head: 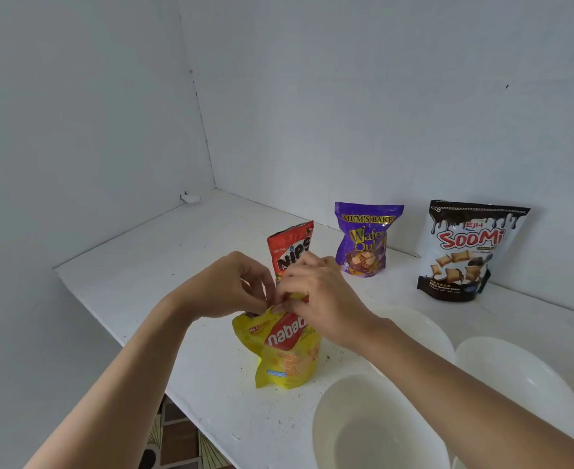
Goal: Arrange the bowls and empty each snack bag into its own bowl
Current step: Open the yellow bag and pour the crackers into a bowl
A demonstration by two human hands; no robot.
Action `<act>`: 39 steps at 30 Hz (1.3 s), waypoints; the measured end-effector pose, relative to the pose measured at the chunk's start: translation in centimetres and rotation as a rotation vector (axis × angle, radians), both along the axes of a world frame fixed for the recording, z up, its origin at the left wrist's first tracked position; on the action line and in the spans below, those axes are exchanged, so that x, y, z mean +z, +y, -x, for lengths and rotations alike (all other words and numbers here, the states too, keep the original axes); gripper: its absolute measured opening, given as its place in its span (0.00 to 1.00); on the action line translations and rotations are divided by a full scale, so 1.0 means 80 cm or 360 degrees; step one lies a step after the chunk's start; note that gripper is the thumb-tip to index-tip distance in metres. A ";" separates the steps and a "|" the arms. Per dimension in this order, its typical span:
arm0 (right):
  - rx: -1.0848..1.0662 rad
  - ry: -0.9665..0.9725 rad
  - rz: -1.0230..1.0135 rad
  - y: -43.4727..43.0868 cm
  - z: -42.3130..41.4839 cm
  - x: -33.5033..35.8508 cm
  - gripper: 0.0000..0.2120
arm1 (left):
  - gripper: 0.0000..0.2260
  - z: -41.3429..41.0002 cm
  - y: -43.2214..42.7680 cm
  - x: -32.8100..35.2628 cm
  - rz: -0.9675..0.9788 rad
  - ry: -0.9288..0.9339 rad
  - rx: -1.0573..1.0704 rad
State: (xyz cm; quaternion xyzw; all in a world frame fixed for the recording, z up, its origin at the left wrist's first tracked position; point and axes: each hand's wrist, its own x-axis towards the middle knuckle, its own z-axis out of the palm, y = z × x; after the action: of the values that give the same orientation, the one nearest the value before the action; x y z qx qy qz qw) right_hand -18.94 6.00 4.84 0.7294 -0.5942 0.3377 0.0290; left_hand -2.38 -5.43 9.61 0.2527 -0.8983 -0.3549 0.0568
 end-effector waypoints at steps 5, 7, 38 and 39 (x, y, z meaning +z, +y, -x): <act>0.0083 -0.0035 -0.0163 0.013 0.008 0.010 0.05 | 0.09 0.003 -0.006 -0.007 0.0598 0.0062 0.0315; 0.0064 -0.0060 -0.0218 0.020 0.009 0.010 0.06 | 0.10 0.003 -0.009 -0.010 0.0591 0.0081 0.0426; -0.0388 -0.0522 0.0450 0.030 0.008 0.034 0.05 | 0.15 0.004 0.061 -0.018 -0.0521 0.0806 0.0329; -0.0446 -0.0597 0.0457 0.034 0.012 0.038 0.06 | 0.14 0.004 0.063 -0.024 -0.0512 0.0751 0.0302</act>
State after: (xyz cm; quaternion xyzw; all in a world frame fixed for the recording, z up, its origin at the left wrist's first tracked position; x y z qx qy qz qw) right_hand -19.90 8.70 7.90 0.5531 -0.6304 0.5404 0.0681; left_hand -2.69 -0.40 7.66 0.2518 -0.7649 -0.5347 0.2561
